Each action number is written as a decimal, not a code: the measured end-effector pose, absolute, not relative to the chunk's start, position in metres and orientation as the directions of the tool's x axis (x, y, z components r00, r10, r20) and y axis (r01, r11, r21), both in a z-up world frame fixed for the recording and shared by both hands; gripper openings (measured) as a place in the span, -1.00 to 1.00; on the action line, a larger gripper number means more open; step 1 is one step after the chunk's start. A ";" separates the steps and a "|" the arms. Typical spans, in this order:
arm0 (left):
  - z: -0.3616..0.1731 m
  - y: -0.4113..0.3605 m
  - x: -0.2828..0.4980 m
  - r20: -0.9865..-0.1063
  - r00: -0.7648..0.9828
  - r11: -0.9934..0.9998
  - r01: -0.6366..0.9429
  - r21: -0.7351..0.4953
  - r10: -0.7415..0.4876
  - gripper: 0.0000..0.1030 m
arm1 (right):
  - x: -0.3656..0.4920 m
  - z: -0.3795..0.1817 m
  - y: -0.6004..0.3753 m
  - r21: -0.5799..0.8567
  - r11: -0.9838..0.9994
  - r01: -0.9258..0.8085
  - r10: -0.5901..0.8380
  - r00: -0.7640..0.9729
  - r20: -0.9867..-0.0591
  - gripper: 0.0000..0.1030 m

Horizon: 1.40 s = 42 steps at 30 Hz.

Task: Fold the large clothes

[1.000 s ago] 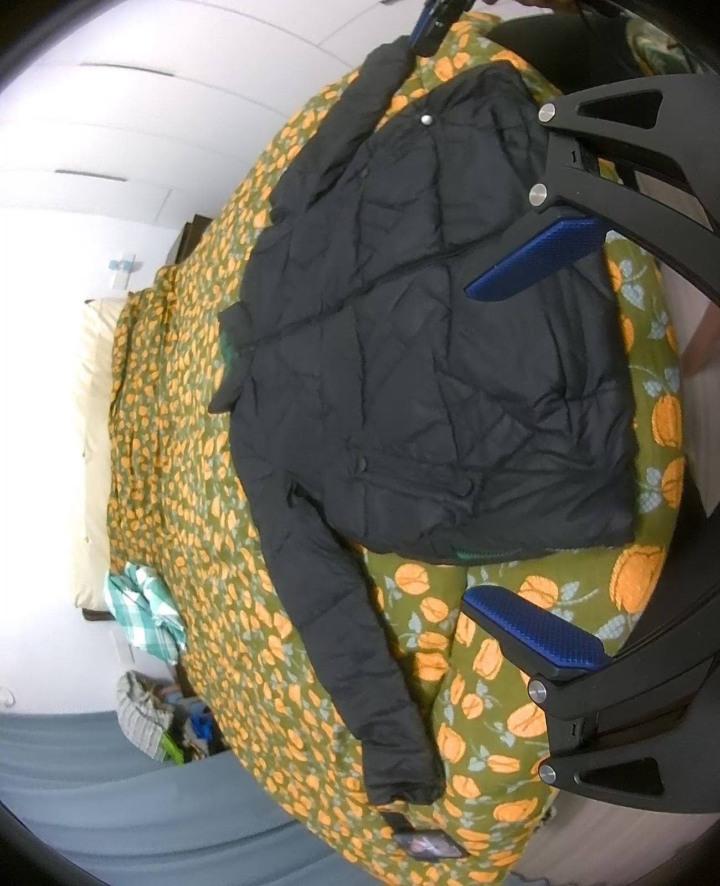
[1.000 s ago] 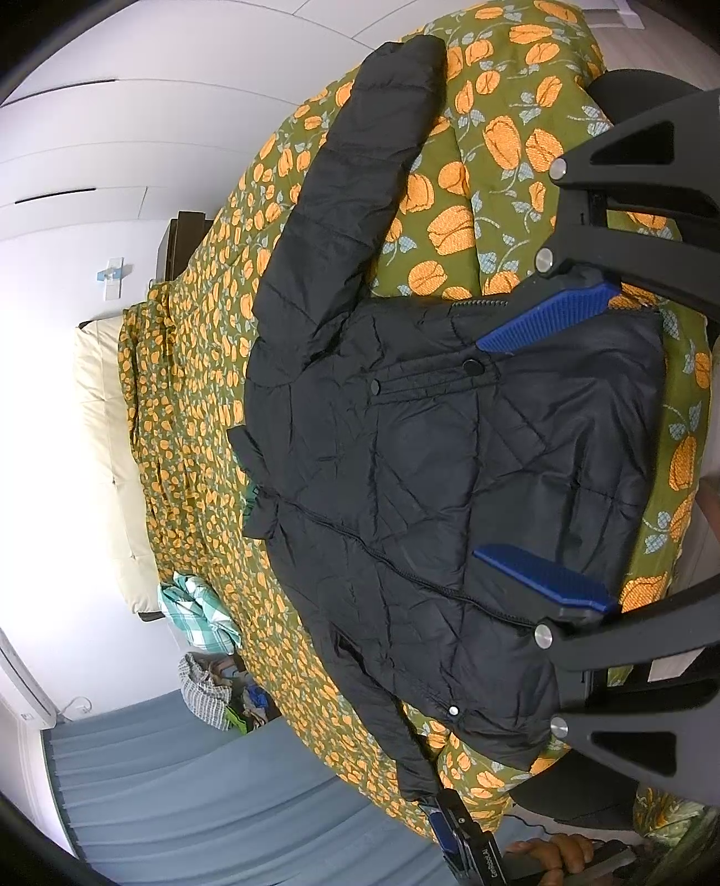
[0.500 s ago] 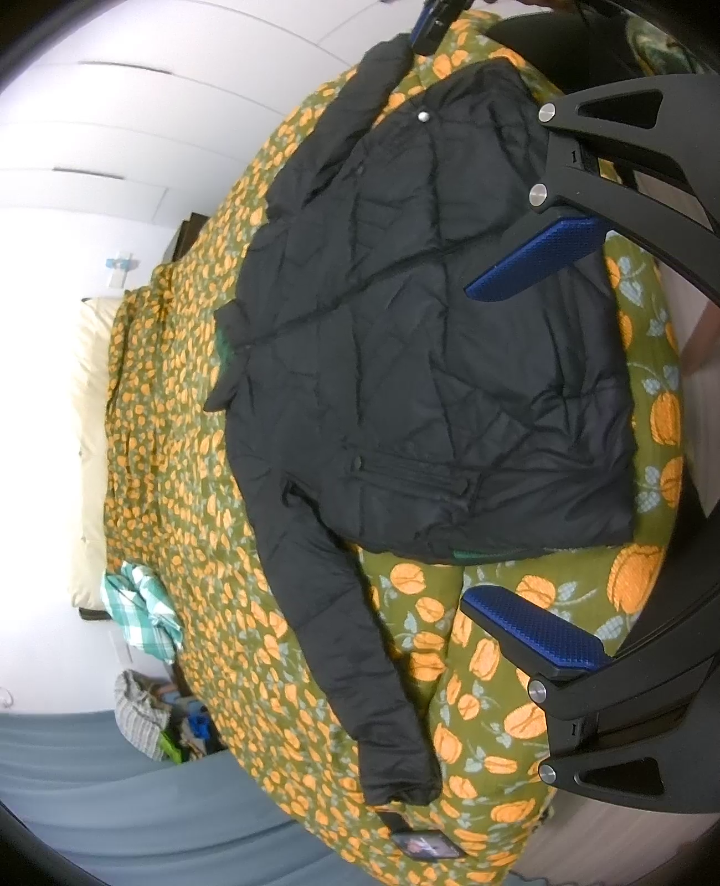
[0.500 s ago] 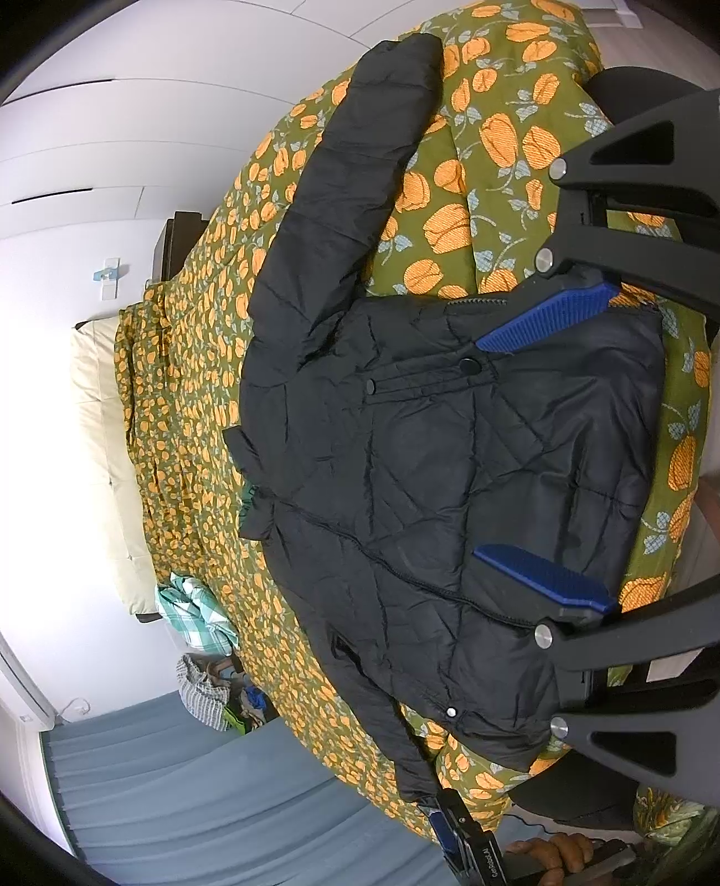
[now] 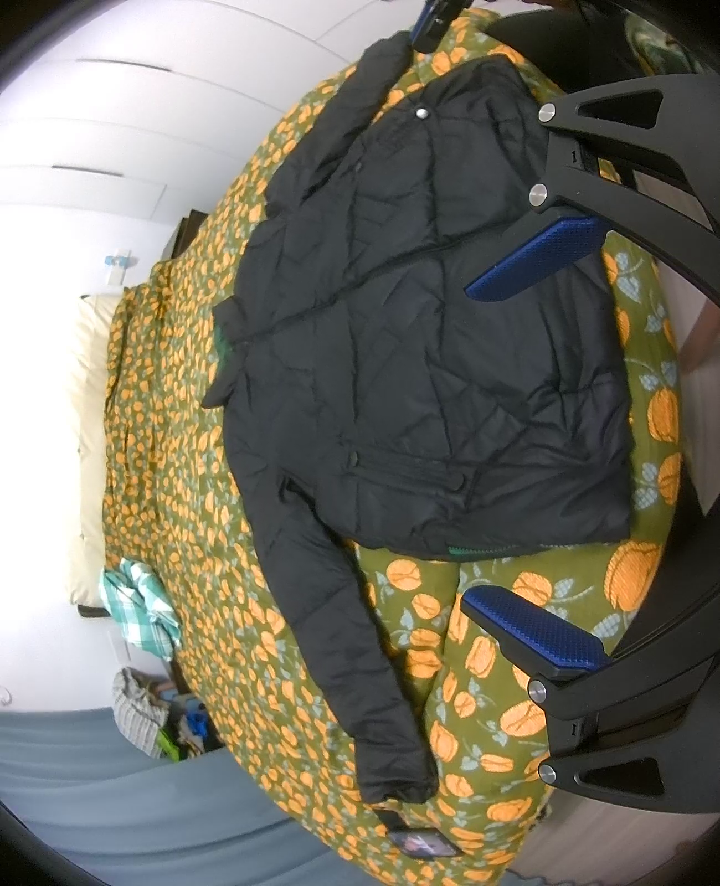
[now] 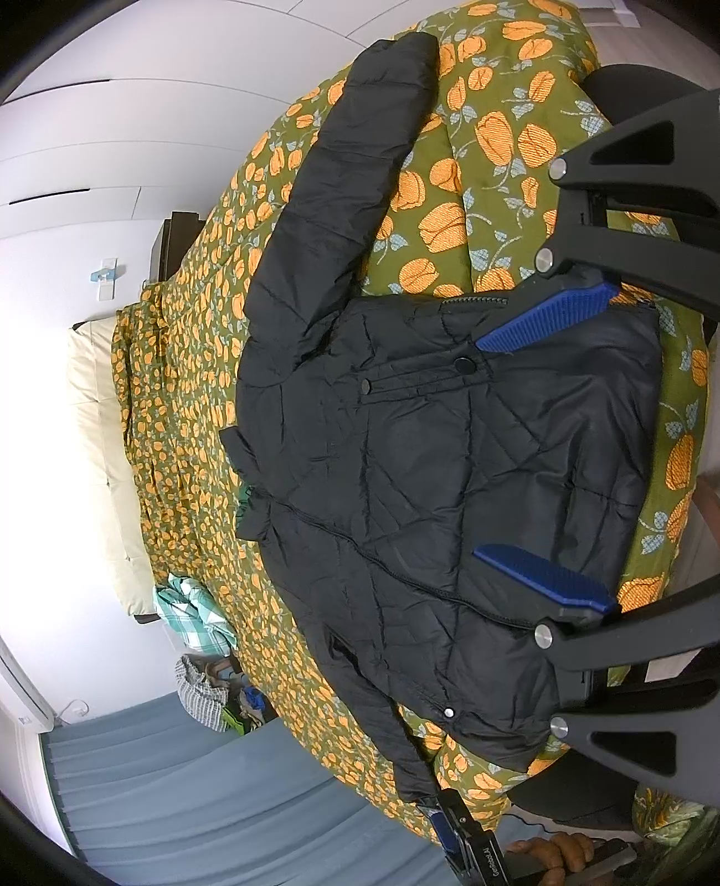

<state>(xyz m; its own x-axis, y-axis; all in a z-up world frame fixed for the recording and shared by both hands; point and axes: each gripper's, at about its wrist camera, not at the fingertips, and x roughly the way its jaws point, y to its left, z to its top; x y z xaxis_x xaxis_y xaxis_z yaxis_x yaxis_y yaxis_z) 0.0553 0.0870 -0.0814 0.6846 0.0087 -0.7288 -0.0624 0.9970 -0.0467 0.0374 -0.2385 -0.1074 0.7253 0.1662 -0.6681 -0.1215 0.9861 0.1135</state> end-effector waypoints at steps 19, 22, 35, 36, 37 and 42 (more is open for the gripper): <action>-0.075 0.082 0.059 -0.731 0.683 0.998 -0.057 -0.037 0.012 0.99 | 0.056 -0.130 -0.402 0.336 0.902 0.271 0.007 0.769 -0.639 0.43; -0.072 0.077 0.061 -0.732 0.682 0.998 -0.051 -0.032 0.011 0.99 | 0.071 -0.152 -0.465 0.439 0.812 0.385 -0.012 0.762 -0.648 0.43; -0.065 0.068 0.065 -0.744 0.667 0.998 -0.056 0.002 0.039 0.99 | 0.130 -0.209 -0.605 0.627 0.422 0.655 -0.188 0.740 -0.646 -0.14; -0.066 0.068 0.066 -0.748 0.662 0.998 -0.059 0.001 0.040 0.99 | 0.132 -0.207 -0.605 0.601 0.437 0.670 -0.205 0.724 -0.658 -0.55; -0.067 0.069 0.067 -0.750 0.661 0.998 -0.062 -0.001 0.041 0.99 | 0.133 -0.204 -0.605 0.594 0.451 0.666 -0.206 0.725 -0.657 -0.74; -0.073 0.071 0.070 -0.755 0.655 0.996 -0.077 -0.034 0.025 0.99 | 0.129 -0.144 -0.565 0.521 0.658 0.543 -0.200 0.793 -0.575 -0.80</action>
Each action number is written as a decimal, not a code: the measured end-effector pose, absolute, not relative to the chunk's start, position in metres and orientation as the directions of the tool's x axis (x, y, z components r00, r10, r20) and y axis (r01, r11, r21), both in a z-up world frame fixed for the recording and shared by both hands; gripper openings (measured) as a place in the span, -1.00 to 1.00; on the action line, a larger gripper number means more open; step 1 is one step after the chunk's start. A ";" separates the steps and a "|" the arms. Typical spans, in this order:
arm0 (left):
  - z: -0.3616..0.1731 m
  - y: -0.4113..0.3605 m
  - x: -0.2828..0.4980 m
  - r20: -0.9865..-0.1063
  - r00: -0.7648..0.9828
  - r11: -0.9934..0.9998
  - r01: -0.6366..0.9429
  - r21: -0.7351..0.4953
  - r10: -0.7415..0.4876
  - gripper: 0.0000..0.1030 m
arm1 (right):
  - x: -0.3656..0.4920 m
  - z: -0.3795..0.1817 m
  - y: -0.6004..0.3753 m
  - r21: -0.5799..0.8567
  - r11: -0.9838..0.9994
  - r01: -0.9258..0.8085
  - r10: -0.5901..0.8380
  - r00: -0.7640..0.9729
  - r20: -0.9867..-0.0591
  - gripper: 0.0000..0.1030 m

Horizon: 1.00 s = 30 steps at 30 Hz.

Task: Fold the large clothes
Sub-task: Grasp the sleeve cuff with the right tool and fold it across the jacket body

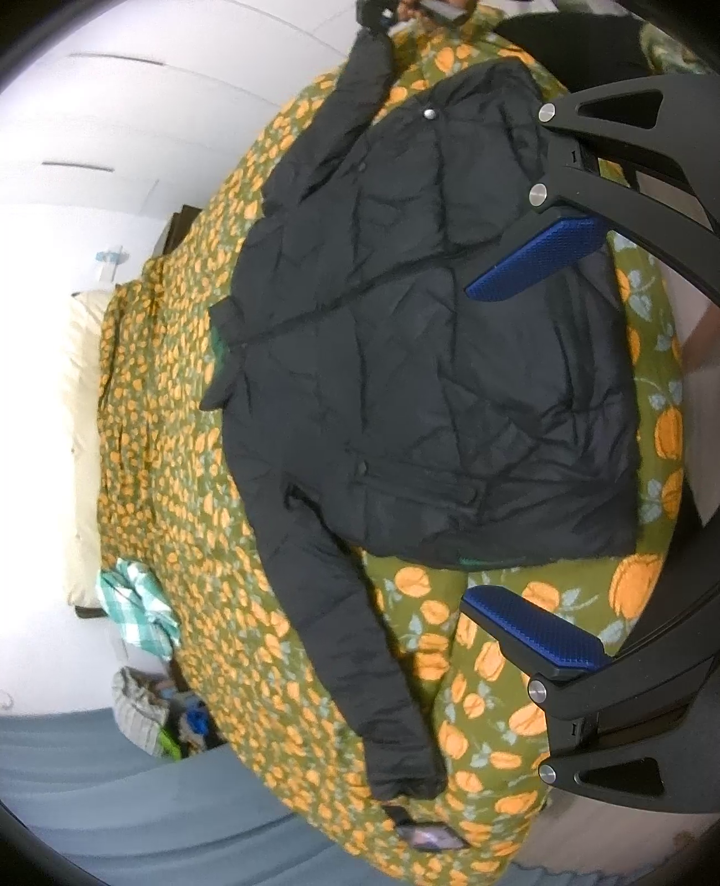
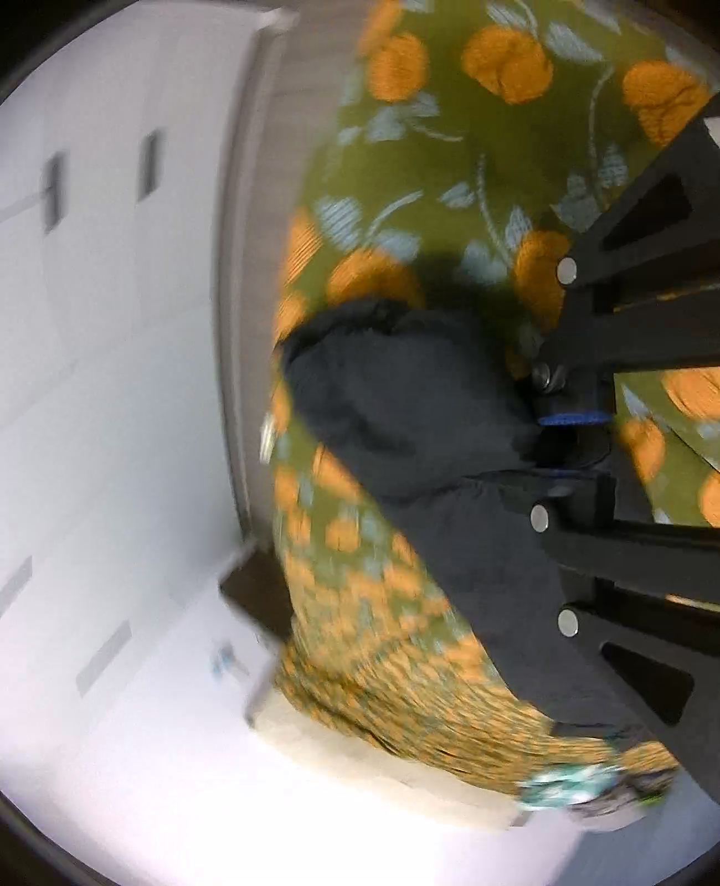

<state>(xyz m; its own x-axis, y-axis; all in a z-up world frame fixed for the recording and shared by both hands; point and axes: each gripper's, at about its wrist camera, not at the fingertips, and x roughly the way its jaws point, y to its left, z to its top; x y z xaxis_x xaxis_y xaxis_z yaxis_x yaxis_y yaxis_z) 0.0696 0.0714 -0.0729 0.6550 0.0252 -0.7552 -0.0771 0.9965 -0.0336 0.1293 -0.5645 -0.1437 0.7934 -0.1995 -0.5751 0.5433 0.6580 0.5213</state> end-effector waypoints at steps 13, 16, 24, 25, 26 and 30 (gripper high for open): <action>-0.088 0.079 0.068 -0.768 0.640 0.992 -0.100 -0.083 0.000 0.99 | 0.127 0.014 -0.292 -0.091 0.986 -0.138 0.098 0.933 -0.347 -0.81; -0.091 0.087 0.064 -0.773 0.635 0.989 -0.123 -0.082 0.015 0.99 | 0.135 0.001 -0.222 -0.149 0.941 -0.305 0.227 0.893 -0.389 -0.81; -0.104 0.109 0.059 -0.794 0.607 0.973 -0.193 -0.125 0.019 0.99 | 0.122 -0.120 -0.104 -0.198 0.805 -0.560 0.339 0.707 -0.620 -0.77; -0.107 0.111 0.059 -0.799 0.601 0.971 -0.201 -0.132 0.016 0.99 | 0.120 -0.134 -0.096 -0.203 0.797 -0.569 0.334 0.696 -0.636 -0.74; -0.108 0.112 0.060 -0.803 0.596 0.969 -0.207 -0.137 0.013 0.99 | 0.117 -0.148 -0.087 -0.210 0.785 -0.582 0.328 0.679 -0.656 -0.57; -0.113 0.112 0.066 -0.814 0.581 0.964 -0.210 -0.162 -0.011 0.99 | 0.088 -0.179 -0.071 -0.131 0.741 -0.658 0.378 0.571 -0.729 0.44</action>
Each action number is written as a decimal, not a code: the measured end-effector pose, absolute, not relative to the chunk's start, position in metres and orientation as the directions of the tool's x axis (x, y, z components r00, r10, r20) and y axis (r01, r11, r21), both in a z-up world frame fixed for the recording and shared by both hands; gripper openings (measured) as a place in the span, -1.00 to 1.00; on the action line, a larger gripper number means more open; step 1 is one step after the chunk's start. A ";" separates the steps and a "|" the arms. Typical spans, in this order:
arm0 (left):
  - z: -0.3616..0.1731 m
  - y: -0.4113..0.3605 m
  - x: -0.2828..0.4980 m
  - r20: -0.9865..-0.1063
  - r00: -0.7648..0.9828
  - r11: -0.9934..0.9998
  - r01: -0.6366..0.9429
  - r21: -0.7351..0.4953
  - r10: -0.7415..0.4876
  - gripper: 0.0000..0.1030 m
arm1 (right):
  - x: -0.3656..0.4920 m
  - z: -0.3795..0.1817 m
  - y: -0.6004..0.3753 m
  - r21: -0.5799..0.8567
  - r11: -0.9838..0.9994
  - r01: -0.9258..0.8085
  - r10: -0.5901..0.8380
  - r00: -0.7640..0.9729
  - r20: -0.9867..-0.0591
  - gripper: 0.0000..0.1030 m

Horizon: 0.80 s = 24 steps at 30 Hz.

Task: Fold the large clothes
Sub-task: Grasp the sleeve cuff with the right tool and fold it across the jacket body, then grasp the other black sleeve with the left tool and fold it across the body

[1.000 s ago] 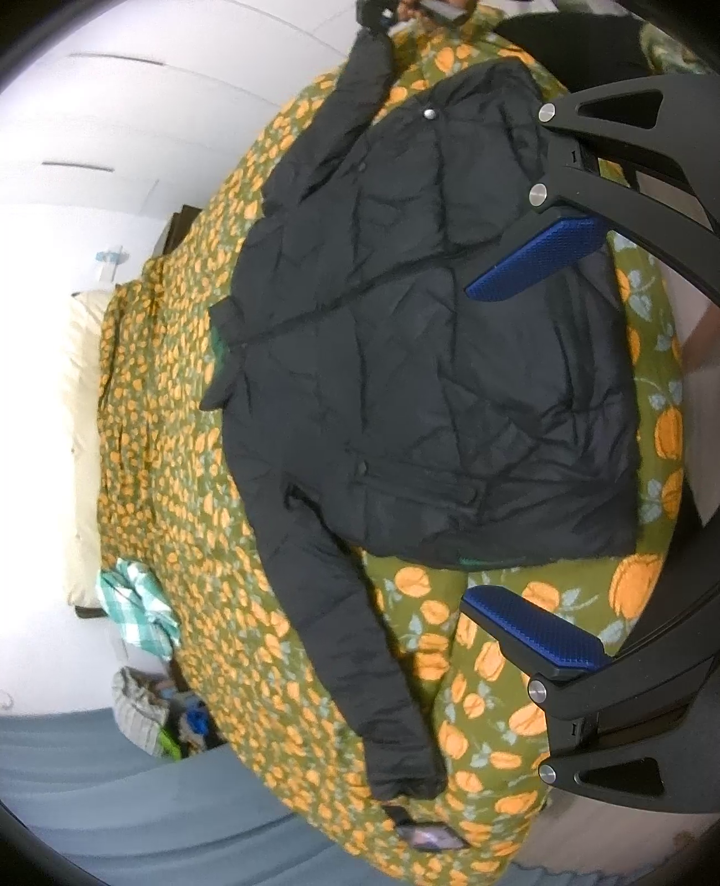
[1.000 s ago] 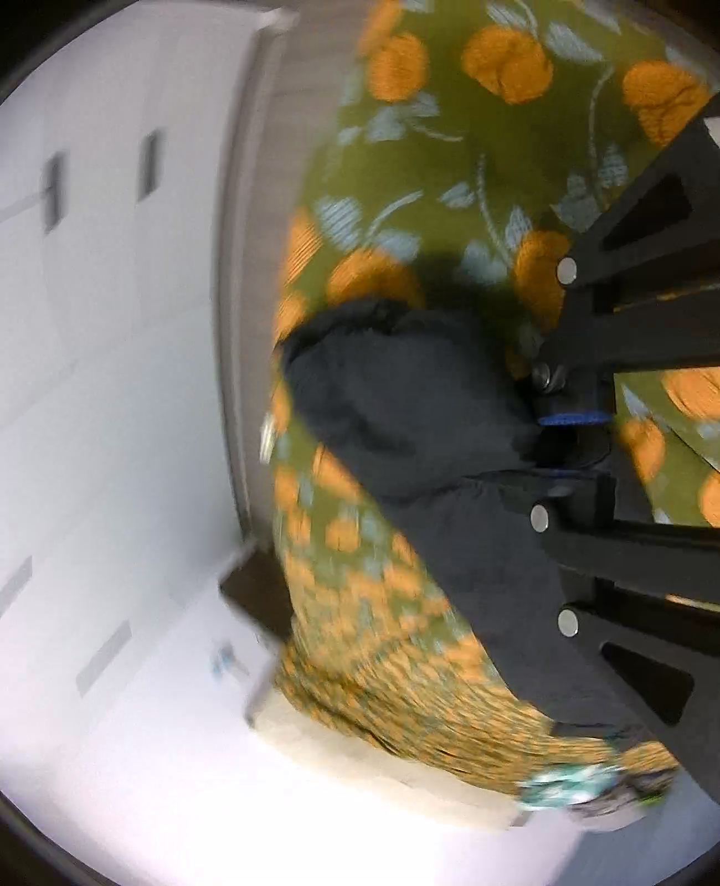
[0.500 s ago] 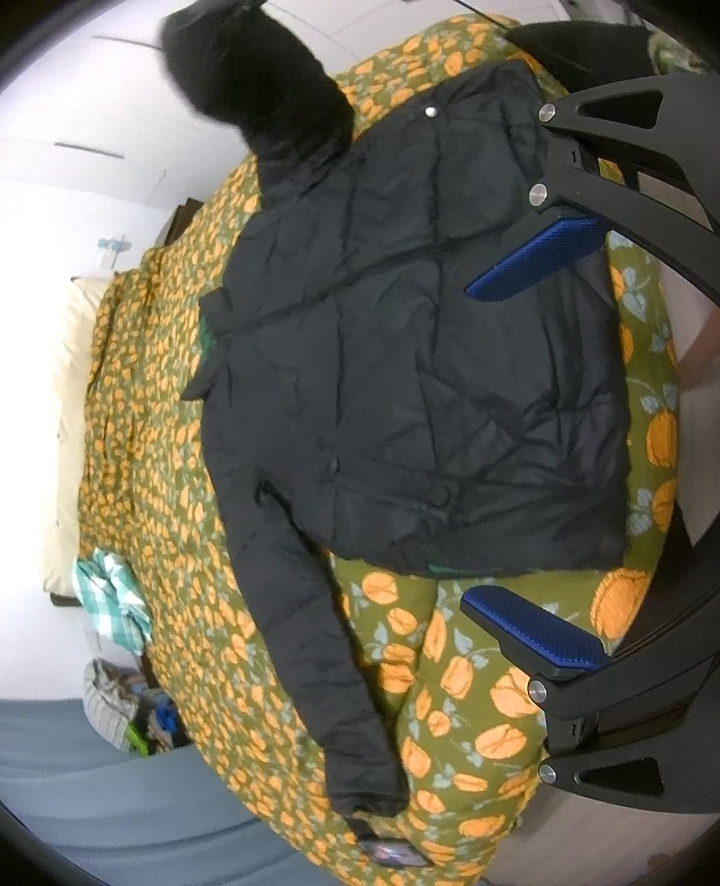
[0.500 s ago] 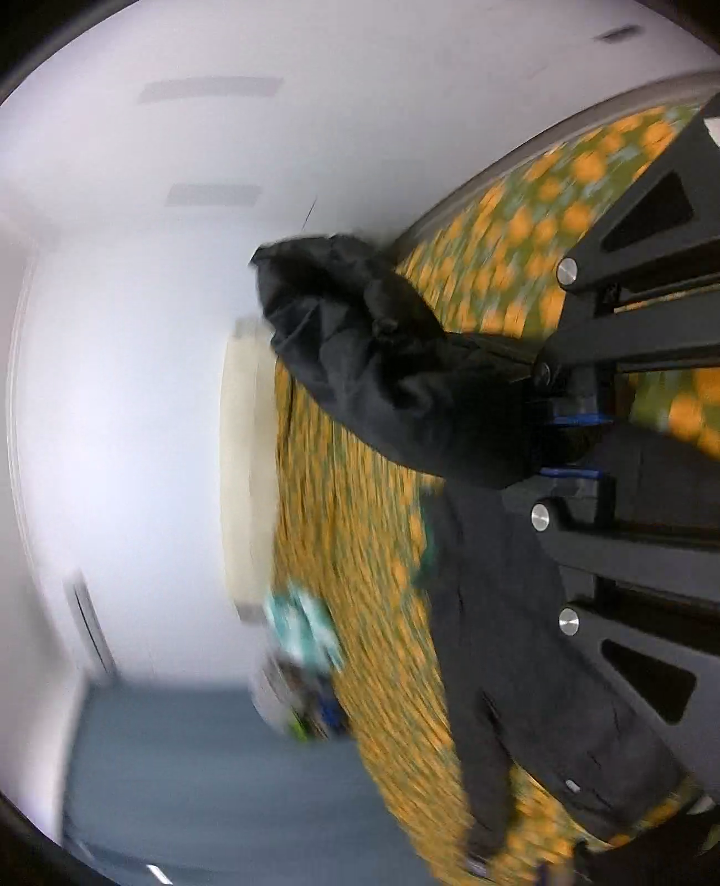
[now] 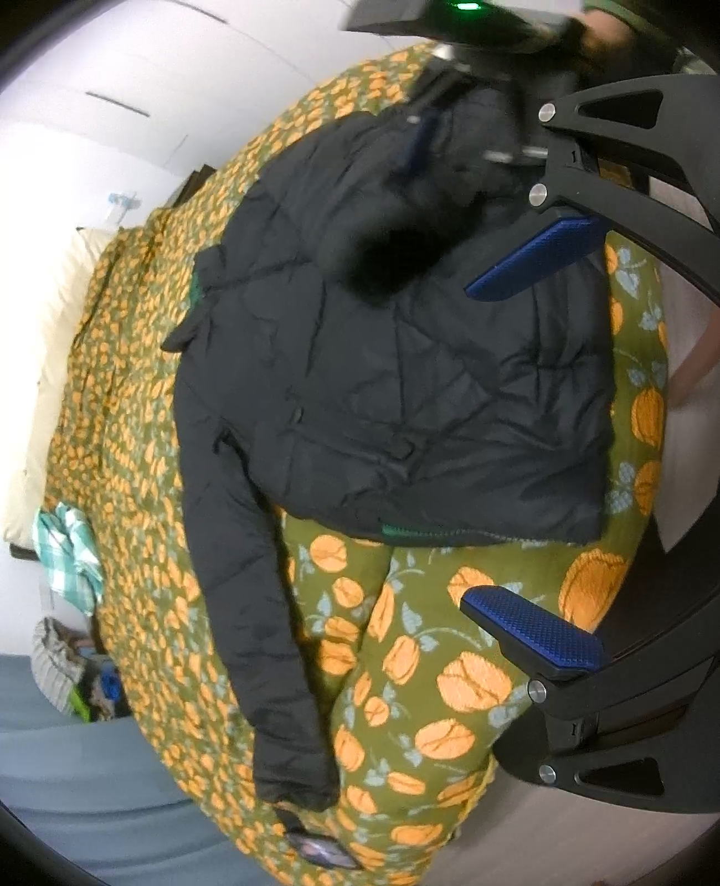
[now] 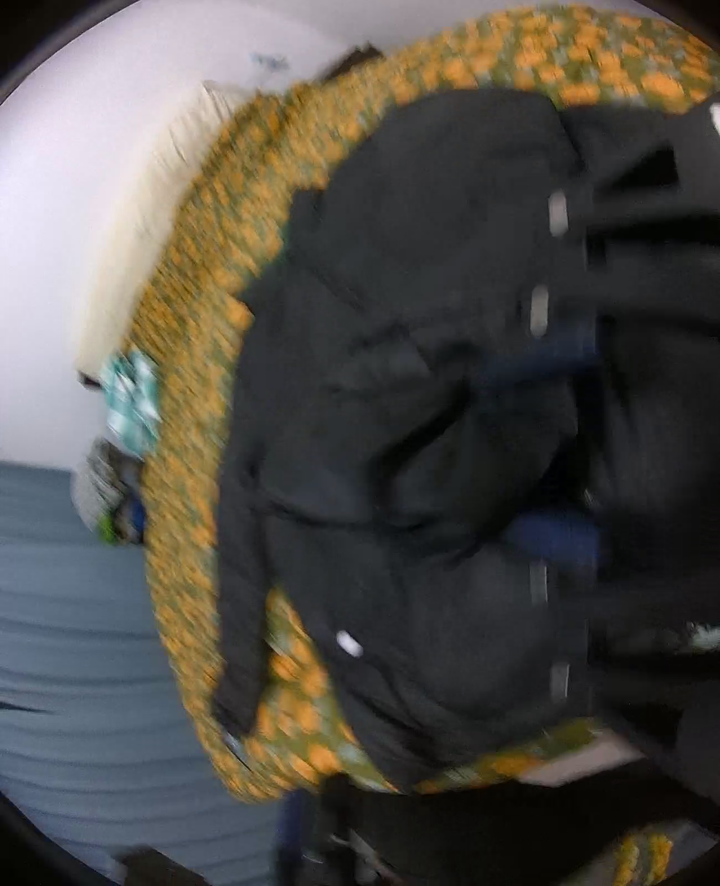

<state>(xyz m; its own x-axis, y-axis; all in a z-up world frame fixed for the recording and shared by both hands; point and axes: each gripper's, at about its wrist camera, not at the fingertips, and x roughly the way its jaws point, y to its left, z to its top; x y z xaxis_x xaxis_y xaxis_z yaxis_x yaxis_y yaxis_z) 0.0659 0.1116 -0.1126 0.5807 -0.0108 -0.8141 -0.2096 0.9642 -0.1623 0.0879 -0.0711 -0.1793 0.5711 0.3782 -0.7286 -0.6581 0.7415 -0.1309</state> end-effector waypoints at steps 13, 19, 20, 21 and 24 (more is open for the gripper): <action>-0.144 0.043 0.158 -0.795 0.430 0.884 0.016 -0.467 -0.427 0.92 | 0.010 -0.158 -0.127 -0.067 0.817 -0.572 0.377 0.619 -0.689 0.45; -0.173 0.003 0.201 -0.879 0.301 0.924 0.011 -0.383 -0.369 -0.63 | 0.013 -0.150 -0.134 -0.047 0.843 -0.536 0.373 0.646 -0.666 0.45; -0.172 0.002 0.206 -0.883 0.292 0.925 0.016 -0.380 -0.367 -0.76 | 0.014 -0.149 -0.134 -0.047 0.845 -0.533 0.372 0.647 -0.666 0.45; -0.167 0.000 0.208 -0.882 0.297 0.926 0.025 -0.376 -0.366 -0.79 | 0.018 -0.149 -0.136 -0.043 0.851 -0.524 0.365 0.647 -0.669 0.45; -0.135 0.008 0.225 -0.869 0.384 0.949 0.080 -0.304 -0.310 -0.81 | 0.030 -0.146 -0.147 -0.001 0.872 -0.489 0.361 0.645 -0.673 0.45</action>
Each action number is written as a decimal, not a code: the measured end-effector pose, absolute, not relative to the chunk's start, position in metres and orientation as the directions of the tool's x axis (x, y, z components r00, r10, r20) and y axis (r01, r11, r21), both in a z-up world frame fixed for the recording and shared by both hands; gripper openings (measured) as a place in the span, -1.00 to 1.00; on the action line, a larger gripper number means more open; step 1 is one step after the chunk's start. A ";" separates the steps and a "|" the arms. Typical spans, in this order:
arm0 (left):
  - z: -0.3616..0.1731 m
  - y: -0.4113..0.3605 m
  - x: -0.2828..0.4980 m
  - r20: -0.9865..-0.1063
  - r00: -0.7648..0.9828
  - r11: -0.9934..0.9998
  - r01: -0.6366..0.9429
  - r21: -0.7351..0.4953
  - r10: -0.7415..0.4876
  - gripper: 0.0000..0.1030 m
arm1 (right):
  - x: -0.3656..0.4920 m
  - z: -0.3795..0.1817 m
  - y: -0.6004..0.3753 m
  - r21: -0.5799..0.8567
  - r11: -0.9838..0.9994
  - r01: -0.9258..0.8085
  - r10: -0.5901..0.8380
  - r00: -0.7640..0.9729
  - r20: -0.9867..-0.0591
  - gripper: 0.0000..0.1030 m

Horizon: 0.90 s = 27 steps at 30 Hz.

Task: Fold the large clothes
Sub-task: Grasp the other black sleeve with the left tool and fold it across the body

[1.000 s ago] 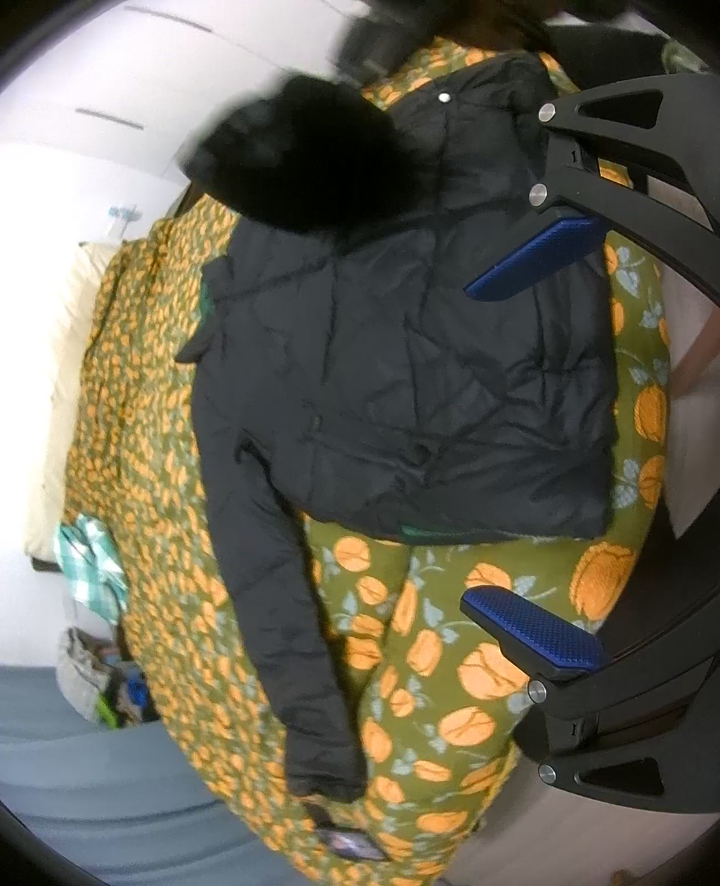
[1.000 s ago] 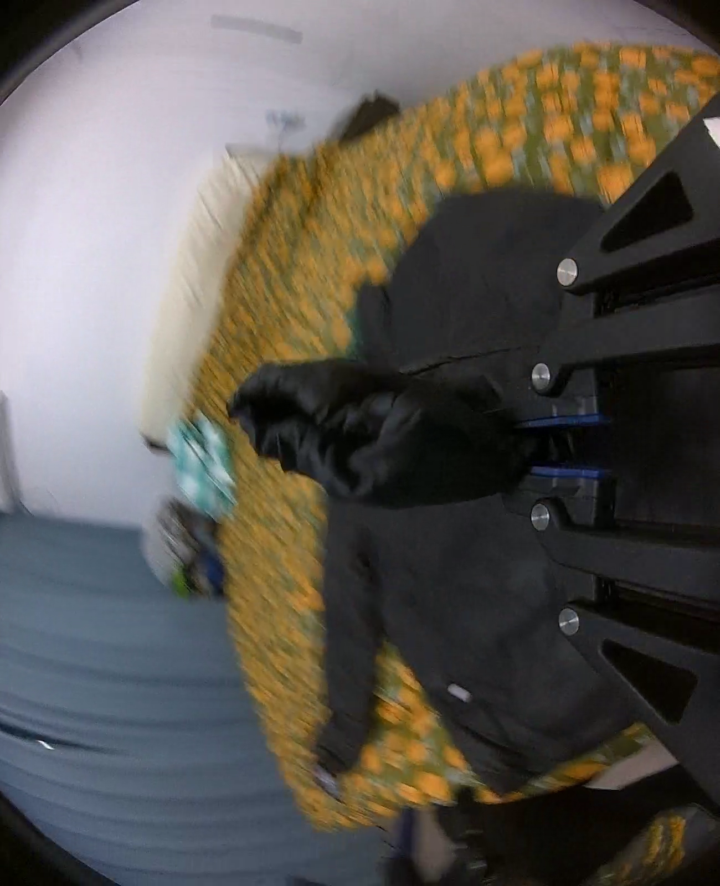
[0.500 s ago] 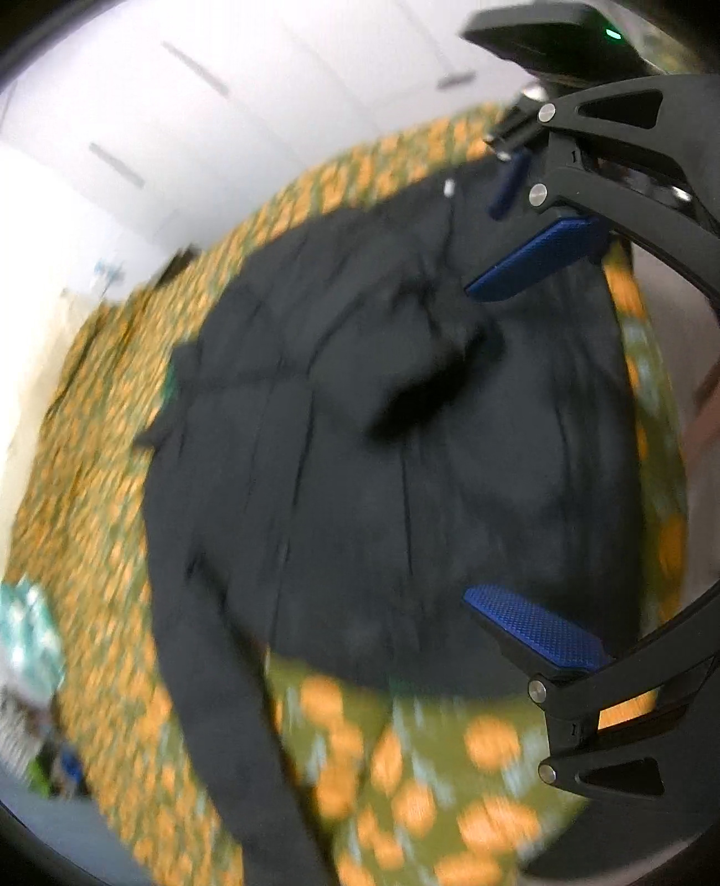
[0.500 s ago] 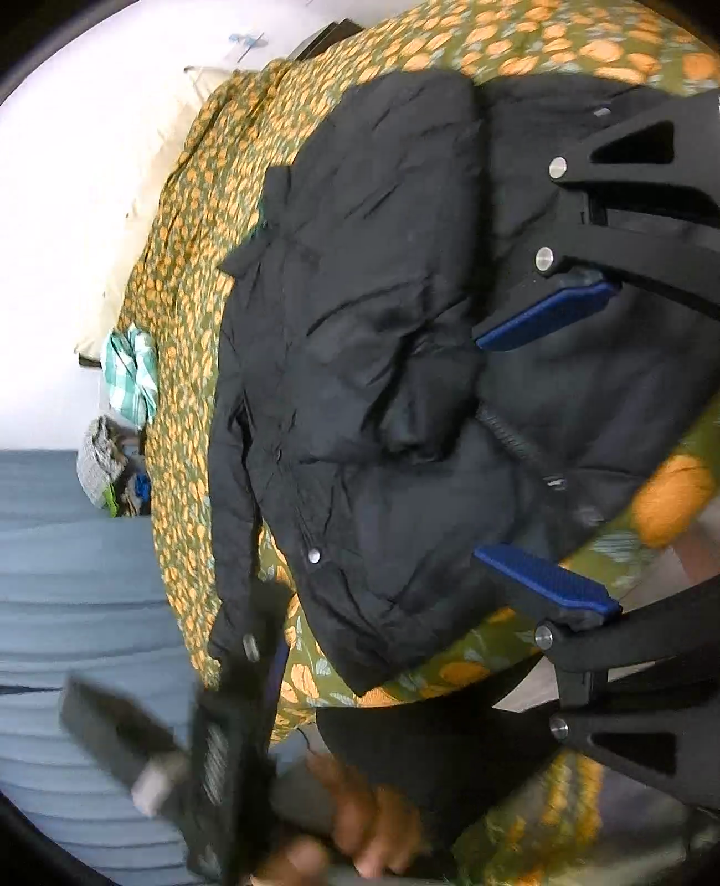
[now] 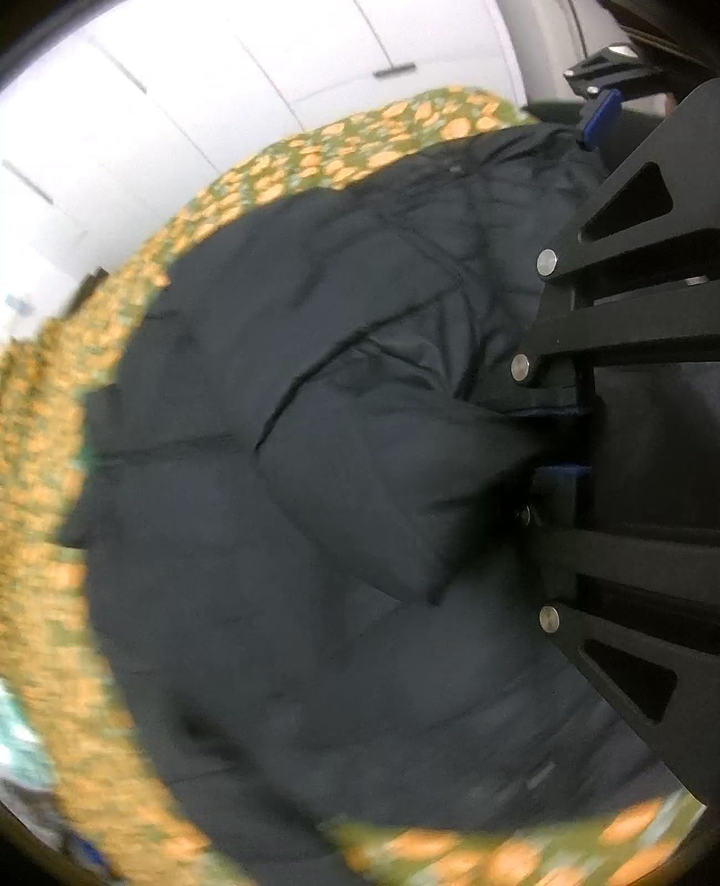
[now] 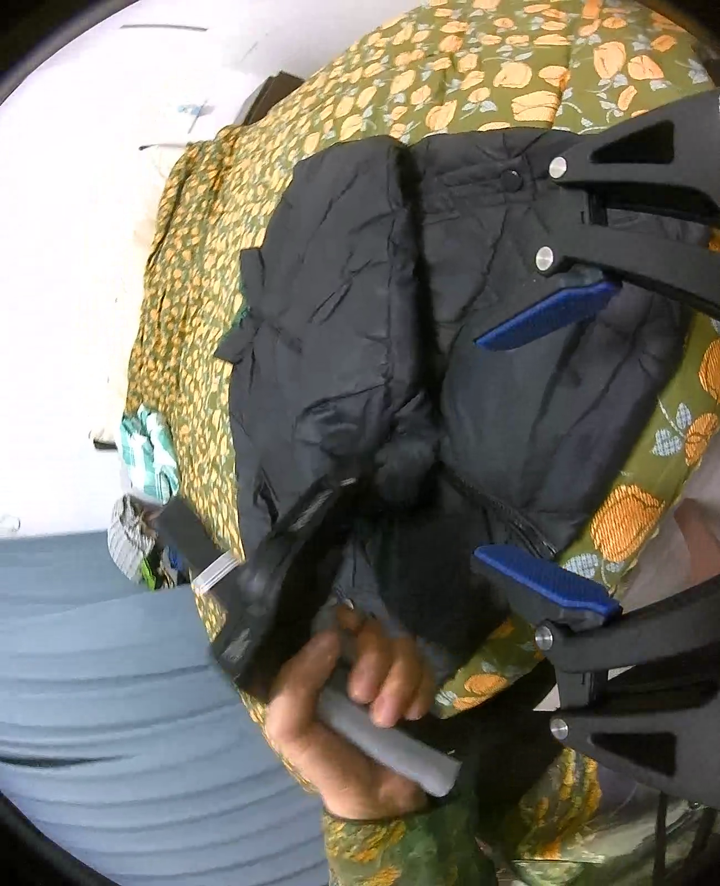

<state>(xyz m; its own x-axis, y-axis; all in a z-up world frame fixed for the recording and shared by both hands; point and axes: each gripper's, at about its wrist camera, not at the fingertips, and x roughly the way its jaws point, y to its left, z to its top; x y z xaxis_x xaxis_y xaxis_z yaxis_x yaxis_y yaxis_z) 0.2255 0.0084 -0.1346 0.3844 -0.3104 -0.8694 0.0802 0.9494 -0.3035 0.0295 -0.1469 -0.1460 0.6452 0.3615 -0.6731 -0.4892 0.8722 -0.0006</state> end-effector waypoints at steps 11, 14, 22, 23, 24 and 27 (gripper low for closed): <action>-0.136 0.114 0.324 -0.867 0.493 0.979 -0.128 -0.160 -0.077 -0.80 | 0.144 -0.117 -0.202 0.123 0.941 -0.315 0.316 0.695 -0.645 0.45; -0.160 0.124 0.333 -0.882 0.464 0.973 -0.154 -0.170 -0.081 -0.80 | 0.203 -0.109 -0.221 0.169 0.960 -0.225 0.280 0.710 -0.647 0.44; -0.198 0.129 0.331 -0.881 0.461 0.966 -0.160 -0.201 -0.107 -0.70 | 0.339 -0.149 -0.227 0.201 0.973 -0.110 0.222 0.674 -0.705 -0.06; -0.201 0.133 0.332 -0.880 0.462 0.965 -0.161 -0.207 -0.112 -0.68 | 0.352 -0.166 -0.224 0.190 0.976 -0.108 0.214 0.646 -0.732 -0.06; -0.204 0.134 0.333 -0.879 0.462 0.964 -0.161 -0.212 -0.117 -0.67 | 0.361 -0.184 -0.221 0.173 0.979 -0.105 0.201 0.611 -0.765 -0.07; -0.211 0.134 0.335 -0.872 0.473 0.964 -0.149 -0.219 -0.126 -0.59 | 0.376 -0.226 -0.216 0.144 0.982 -0.121 0.187 0.539 -0.821 -0.08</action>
<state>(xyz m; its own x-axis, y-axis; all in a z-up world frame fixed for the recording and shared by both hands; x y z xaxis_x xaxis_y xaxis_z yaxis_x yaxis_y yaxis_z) 0.3351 0.1340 -0.2113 0.4725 -0.1257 -0.8723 -0.1487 0.9642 -0.2195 0.3756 -0.2163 -0.2261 0.5395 0.1870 -0.8210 -0.1215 0.9821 0.1439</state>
